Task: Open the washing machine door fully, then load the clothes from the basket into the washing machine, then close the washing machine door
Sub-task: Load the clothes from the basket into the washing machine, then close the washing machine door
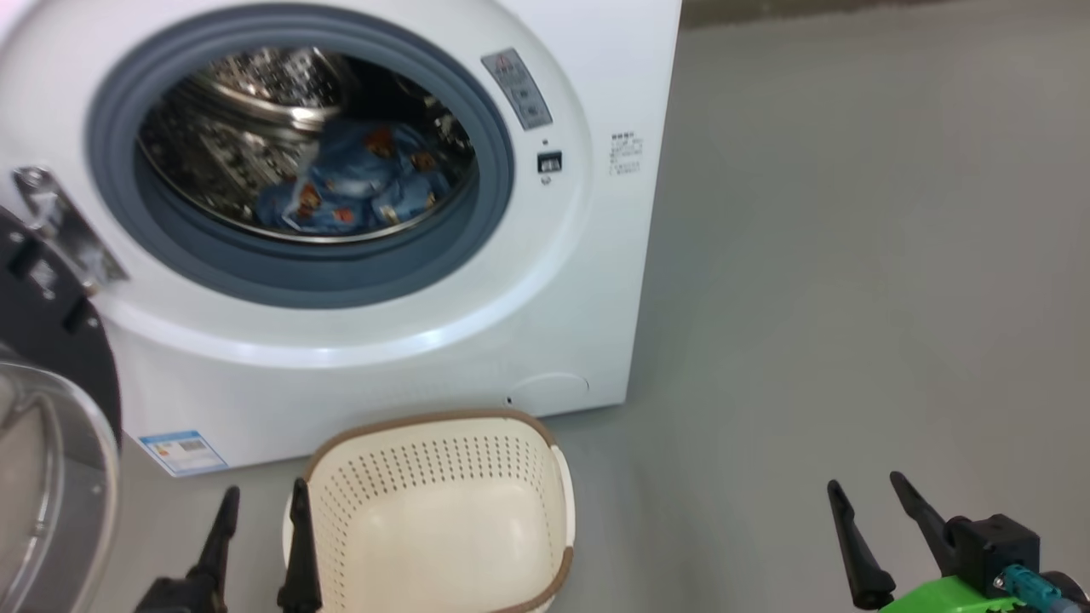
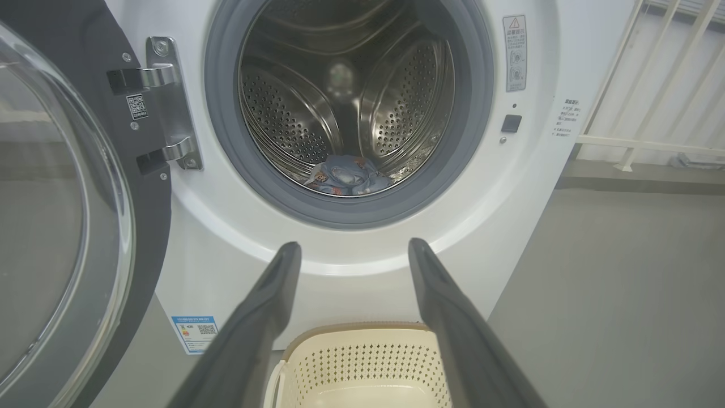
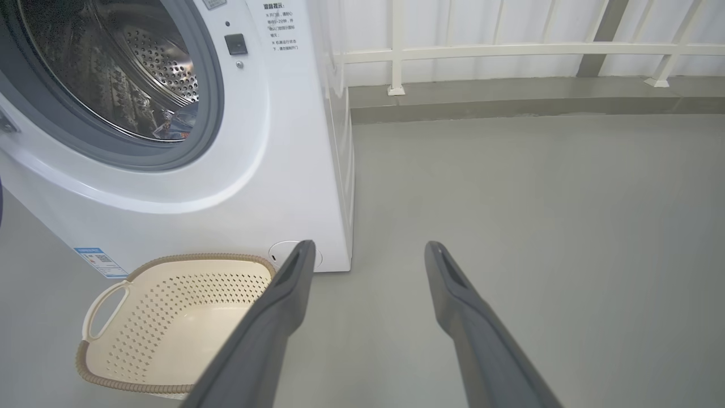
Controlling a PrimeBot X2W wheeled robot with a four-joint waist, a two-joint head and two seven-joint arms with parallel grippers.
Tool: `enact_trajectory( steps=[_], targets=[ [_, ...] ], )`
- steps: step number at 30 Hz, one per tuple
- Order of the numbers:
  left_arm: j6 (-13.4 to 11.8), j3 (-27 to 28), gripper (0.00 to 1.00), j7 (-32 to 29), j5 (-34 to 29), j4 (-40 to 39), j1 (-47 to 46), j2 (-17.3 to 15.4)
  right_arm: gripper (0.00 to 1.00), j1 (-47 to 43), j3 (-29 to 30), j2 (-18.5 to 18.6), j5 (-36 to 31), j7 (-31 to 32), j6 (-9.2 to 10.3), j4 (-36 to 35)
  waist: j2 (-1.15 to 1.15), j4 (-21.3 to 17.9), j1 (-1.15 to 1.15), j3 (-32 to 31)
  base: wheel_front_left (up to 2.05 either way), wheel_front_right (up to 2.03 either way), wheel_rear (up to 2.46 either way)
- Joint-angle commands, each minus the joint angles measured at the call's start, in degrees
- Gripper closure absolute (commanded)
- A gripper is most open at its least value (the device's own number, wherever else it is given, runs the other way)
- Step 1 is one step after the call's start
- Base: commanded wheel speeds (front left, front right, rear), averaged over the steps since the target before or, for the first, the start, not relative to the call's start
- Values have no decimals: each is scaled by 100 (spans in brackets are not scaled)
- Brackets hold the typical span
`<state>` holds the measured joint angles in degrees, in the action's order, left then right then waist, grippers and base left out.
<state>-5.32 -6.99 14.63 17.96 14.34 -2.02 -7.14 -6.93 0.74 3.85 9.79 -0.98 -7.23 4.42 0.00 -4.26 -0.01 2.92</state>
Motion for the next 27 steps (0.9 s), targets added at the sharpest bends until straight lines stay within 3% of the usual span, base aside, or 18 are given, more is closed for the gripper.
enact_trajectory(
  steps=[1, 13, 27],
  targets=[
    [17, 199, 0, 37, -86, -210, 10, -34, 0, 22, -131, 115, -74, 24, -25, -202, 0, 168, 1, -384, 0, 0, 0],
    [75, 207, 0, 37, -171, -340, 463, 8, 0, -91, -105, 296, -138, 92, -25, -499, 0, 322, 1, -577, 0, 0, 0],
    [125, 202, 0, 37, -235, -368, 454, 4, 0, -168, 361, 100, -296, 117, -25, -698, 0, 322, 1, -572, 0, 0, 0]
  ],
)
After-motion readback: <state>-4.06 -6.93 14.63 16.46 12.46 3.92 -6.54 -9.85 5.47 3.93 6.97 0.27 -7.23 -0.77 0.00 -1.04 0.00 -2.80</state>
